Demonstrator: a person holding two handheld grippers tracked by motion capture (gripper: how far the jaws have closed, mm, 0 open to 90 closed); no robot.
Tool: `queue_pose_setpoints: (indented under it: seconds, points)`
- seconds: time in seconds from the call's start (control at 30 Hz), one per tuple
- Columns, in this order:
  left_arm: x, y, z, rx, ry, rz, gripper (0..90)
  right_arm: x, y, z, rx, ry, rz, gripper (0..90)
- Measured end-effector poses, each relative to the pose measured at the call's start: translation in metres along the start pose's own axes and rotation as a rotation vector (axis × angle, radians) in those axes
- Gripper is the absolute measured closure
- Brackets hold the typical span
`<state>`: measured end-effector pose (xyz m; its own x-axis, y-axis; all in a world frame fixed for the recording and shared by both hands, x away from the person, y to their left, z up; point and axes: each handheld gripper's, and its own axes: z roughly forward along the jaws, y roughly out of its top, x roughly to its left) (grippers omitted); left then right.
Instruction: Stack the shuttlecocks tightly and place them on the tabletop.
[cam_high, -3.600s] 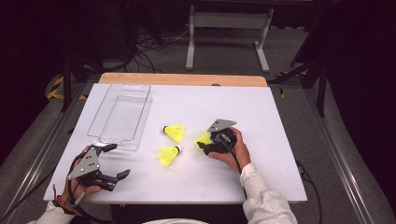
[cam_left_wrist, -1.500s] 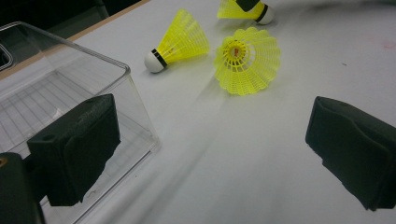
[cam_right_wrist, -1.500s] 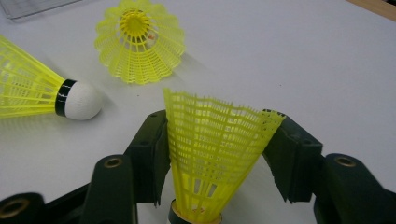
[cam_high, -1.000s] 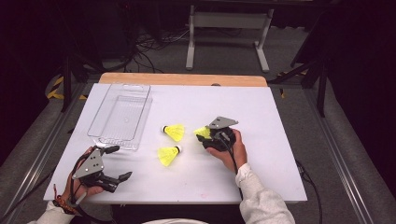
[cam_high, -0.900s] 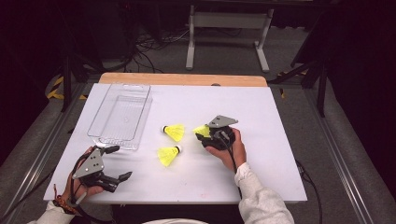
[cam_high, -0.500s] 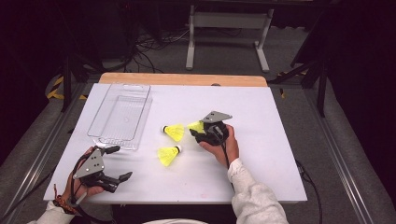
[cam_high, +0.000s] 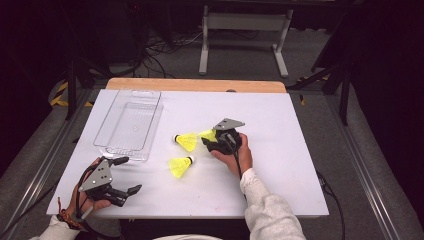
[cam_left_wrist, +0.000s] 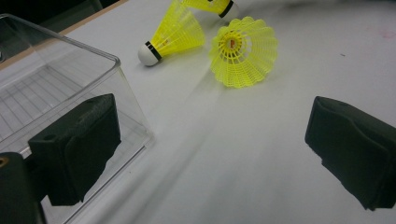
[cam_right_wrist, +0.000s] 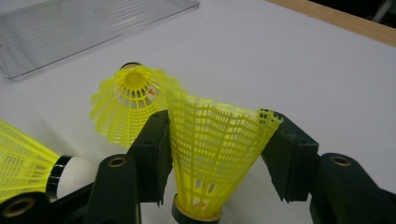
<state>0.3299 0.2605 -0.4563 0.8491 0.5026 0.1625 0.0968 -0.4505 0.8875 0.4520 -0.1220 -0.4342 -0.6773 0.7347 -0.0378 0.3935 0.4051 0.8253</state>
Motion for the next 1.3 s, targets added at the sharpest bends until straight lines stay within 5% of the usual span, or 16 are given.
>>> queue_pose_setpoints:
  seconds: [0.73, 1.03, 1.07, 1.3]
  points:
    - [-0.001, -0.001, 0.004, 0.023, -0.013, 0.004, 4.4, -0.019, -0.005, 0.011, 0.051, -0.040, 0.025, 34.4]
    - [-0.001, -0.001, 0.003, 0.028, -0.013, 0.006, 4.4, -0.019, 0.016, 0.010, 0.063, -0.041, -0.048, 31.2]
    - [-0.001, -0.001, 0.003, 0.028, -0.014, 0.005, 4.4, -0.017, 0.022, 0.012, 0.090, -0.038, -0.087, 29.4]
    - [-0.002, -0.001, 0.004, 0.031, -0.016, 0.004, 4.4, -0.014, 0.032, 0.022, 0.134, -0.072, -0.149, 27.7]
